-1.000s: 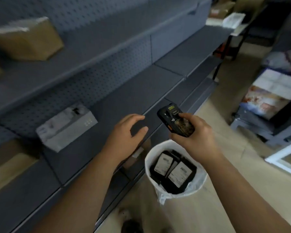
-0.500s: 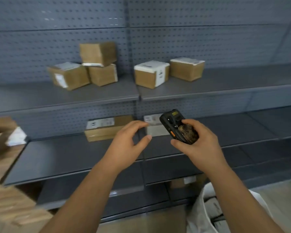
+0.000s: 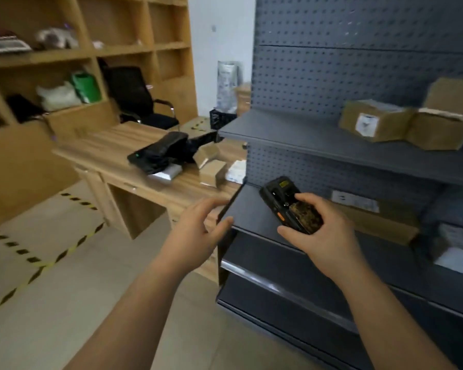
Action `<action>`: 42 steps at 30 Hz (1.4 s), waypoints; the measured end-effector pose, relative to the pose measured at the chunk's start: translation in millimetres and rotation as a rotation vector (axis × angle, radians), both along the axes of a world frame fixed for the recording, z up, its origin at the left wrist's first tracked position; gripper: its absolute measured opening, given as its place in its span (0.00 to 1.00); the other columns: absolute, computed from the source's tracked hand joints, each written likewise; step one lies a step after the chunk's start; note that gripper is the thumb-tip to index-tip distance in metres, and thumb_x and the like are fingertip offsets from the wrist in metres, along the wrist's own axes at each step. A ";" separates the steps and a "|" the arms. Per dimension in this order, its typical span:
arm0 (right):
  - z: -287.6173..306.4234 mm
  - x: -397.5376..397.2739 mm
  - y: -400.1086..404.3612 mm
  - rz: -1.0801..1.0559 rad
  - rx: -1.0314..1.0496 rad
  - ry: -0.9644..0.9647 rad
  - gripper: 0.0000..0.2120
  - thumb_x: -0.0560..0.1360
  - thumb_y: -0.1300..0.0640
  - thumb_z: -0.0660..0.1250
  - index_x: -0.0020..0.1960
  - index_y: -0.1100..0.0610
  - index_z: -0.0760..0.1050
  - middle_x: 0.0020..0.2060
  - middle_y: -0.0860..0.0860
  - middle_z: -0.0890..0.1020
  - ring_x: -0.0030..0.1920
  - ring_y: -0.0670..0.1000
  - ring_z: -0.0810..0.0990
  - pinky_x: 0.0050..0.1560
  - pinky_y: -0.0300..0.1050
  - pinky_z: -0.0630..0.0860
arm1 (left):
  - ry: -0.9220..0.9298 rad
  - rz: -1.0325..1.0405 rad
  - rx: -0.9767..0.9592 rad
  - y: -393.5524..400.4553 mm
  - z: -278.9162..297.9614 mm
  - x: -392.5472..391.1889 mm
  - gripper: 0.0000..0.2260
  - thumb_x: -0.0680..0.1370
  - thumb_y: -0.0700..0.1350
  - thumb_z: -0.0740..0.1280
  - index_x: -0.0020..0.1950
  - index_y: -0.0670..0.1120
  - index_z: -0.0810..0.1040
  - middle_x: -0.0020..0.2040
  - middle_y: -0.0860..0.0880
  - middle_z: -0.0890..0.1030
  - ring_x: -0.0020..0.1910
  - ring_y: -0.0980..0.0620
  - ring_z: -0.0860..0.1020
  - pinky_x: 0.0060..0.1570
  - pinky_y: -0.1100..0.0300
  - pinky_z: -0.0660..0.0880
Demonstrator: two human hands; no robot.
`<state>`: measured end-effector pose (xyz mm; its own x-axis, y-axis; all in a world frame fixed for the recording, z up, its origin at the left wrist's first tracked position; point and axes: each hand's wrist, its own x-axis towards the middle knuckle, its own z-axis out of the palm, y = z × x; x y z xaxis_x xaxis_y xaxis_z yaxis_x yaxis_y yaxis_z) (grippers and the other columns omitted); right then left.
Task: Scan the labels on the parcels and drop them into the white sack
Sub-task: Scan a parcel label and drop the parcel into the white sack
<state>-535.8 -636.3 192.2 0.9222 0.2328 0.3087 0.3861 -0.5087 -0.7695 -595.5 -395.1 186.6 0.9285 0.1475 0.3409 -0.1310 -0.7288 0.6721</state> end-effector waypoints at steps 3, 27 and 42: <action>1.7 17.0 70.4 0.115 -0.004 -0.021 0.30 0.65 0.50 0.81 0.63 0.40 0.74 0.55 0.41 0.77 0.55 0.43 0.76 0.52 0.35 0.72 | -0.003 0.130 -0.004 62.7 -0.4 -11.4 0.17 0.78 0.55 0.67 0.66 0.56 0.74 0.59 0.64 0.74 0.59 0.67 0.70 0.61 0.63 0.70; 7.6 130.6 540.0 0.800 0.051 -0.096 0.30 0.64 0.49 0.81 0.63 0.43 0.76 0.50 0.39 0.79 0.55 0.46 0.76 0.57 0.46 0.74 | 0.068 0.837 0.004 407.9 14.2 -25.3 0.18 0.79 0.54 0.65 0.69 0.55 0.73 0.64 0.61 0.74 0.63 0.62 0.70 0.66 0.60 0.68; -12.1 215.9 645.1 0.221 -0.009 0.018 0.28 0.66 0.56 0.81 0.63 0.47 0.77 0.55 0.41 0.78 0.58 0.43 0.75 0.60 0.41 0.71 | 0.087 0.295 -0.037 624.5 -11.3 154.9 0.16 0.79 0.54 0.66 0.66 0.54 0.75 0.61 0.60 0.75 0.60 0.61 0.72 0.58 0.66 0.67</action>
